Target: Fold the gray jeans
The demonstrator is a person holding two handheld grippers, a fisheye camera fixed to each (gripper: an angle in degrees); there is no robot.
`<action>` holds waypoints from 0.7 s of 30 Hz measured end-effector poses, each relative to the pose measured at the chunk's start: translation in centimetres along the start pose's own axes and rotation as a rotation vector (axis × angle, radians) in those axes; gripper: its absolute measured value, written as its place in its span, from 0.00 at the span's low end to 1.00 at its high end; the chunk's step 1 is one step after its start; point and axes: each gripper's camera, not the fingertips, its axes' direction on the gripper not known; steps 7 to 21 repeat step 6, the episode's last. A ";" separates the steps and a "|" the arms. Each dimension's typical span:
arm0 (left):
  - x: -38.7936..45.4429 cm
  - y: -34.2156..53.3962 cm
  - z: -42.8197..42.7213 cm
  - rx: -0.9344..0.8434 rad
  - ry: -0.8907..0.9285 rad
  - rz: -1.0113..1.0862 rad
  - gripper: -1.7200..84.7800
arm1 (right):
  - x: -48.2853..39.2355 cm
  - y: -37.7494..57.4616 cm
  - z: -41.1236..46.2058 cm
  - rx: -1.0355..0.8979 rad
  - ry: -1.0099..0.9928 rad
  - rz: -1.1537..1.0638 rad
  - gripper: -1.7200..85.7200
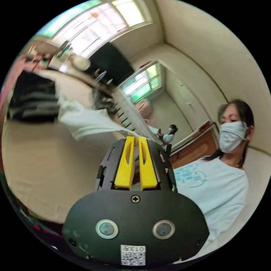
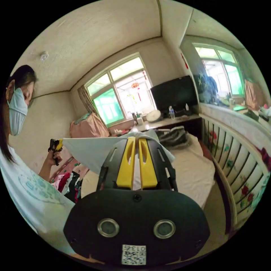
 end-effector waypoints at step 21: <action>-13.7 12.3 6.7 -0.139 -0.025 -0.490 0.04 | 5.9 11.1 9.6 -0.388 0.116 0.211 0.04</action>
